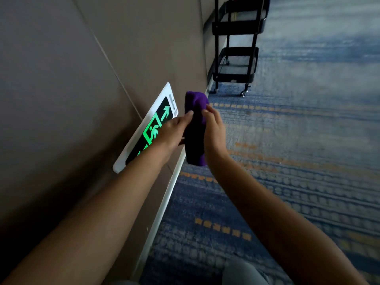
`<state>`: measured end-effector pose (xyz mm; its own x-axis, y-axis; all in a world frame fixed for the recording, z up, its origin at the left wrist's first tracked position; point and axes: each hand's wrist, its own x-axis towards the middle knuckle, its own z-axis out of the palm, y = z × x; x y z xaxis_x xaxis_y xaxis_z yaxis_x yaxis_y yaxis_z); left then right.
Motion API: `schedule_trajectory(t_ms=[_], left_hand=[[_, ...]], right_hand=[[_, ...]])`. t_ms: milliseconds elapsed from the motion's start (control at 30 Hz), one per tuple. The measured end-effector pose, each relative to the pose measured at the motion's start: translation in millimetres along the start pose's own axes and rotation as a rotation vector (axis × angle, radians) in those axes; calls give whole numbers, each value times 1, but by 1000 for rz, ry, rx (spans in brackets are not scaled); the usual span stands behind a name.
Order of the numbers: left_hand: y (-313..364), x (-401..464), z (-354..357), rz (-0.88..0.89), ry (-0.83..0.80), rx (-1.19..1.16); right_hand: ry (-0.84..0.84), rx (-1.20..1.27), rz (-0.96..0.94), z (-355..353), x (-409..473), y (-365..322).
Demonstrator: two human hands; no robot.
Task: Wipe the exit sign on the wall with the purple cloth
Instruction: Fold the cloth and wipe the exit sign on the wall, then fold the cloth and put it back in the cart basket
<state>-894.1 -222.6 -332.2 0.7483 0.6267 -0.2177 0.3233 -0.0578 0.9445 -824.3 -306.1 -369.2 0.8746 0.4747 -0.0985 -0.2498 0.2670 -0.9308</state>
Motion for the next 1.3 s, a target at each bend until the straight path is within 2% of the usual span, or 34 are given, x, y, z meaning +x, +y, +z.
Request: schedule_trajectory(t_ms=[100,167,233,300,333,367,400,433,500,533,600,633,700,767,800,867,967,1033,1100,1167,1300], left_hand=[[44,-9,1,71,-34,160],[72,-16,-1,113,-7,244],[98,-26,-3,78,30,150],[151,-33,2,39,29,40],[154,-41,4,49,67,-7],[184,-45,10,63,72,-38],[215,-49,14,51,74,-51],[217,-54,15,71,107,-81],[287,-54,19,60,41,-147],[293,-58,17,57,34,-179],[362,-57,16,41,-76,-280],[365,-60,16,39,-88,-337],[425,-59,16,28,-190,-416],[447,-59,21,66,-280,-452],[472,-56,25,94,-325,-431],[496,-52,28,192,-305,-314],[540,-45,41,359,-185,-33],[561,-44,53,446,-188,102],[581,-42,65,526,-187,239],[606,-40,76,547,-173,266],[675,-33,98,546,-153,159]], right_hand=[[60,171,148,15,-14,-54],[100,197,192,22,-26,-84],[100,165,149,24,-34,-110],[163,81,59,19,-33,-164],[173,32,20,16,-36,-171],[212,-12,-9,10,-31,-203],[231,-55,3,7,-28,-235],[228,-85,10,4,-29,-240],[267,-132,5,-6,-20,-305],[260,-149,25,-10,-21,-306],[263,-166,54,-14,-17,-365],[255,-143,96,-16,-20,-367],[280,-38,169,-11,-19,-424],[295,120,235,-11,-20,-447],[254,188,242,-13,-17,-471],[147,233,241,-15,-18,-495],[106,173,200,-36,-8,-544],[100,88,175,-53,0,-575],[18,-16,156,-62,16,-609],[-57,-83,127,-65,36,-645],[-87,-213,15,-75,69,-717]])
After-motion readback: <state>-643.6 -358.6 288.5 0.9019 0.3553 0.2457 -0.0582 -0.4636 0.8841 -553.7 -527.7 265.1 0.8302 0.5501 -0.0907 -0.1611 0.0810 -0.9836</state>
